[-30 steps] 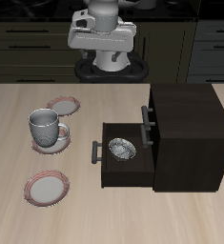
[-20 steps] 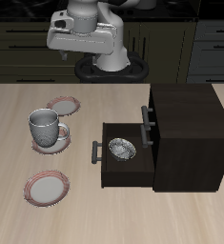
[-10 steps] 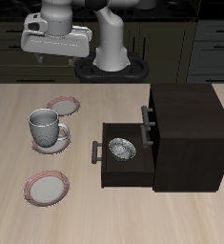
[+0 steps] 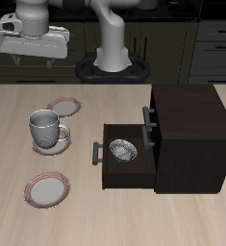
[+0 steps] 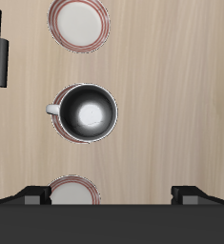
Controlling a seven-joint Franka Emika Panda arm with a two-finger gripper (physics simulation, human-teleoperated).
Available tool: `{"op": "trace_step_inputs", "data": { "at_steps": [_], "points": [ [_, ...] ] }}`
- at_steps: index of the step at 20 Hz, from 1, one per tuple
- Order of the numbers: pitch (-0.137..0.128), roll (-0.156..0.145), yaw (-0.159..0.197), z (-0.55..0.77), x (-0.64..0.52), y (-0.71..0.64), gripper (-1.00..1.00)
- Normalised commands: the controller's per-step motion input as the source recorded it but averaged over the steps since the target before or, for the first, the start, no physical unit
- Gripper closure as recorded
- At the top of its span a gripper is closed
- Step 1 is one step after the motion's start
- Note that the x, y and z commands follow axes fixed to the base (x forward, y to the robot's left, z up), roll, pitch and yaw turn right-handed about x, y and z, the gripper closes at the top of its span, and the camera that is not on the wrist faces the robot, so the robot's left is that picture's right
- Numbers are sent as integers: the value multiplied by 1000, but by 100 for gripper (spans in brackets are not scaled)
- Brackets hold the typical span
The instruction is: Place the porcelain mug that is on the plate onto the nearest plate relative to the robot
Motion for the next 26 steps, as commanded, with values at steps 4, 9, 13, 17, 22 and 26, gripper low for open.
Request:
{"op": "trace_step_inputs", "data": {
  "at_steps": [4,9,13,17,22,26],
  "points": [
    [-37,-3,27,-24,181,-338,-100],
    [-1,85,27,-23,188,-104,-100],
    [-5,-23,-8,-23,196,-267,-100],
    [16,27,2,-107,121,-104,-100],
    [-23,-13,23,-59,69,-14,-100],
    [-13,-15,-22,-69,43,-23,-100]
  ]
}}
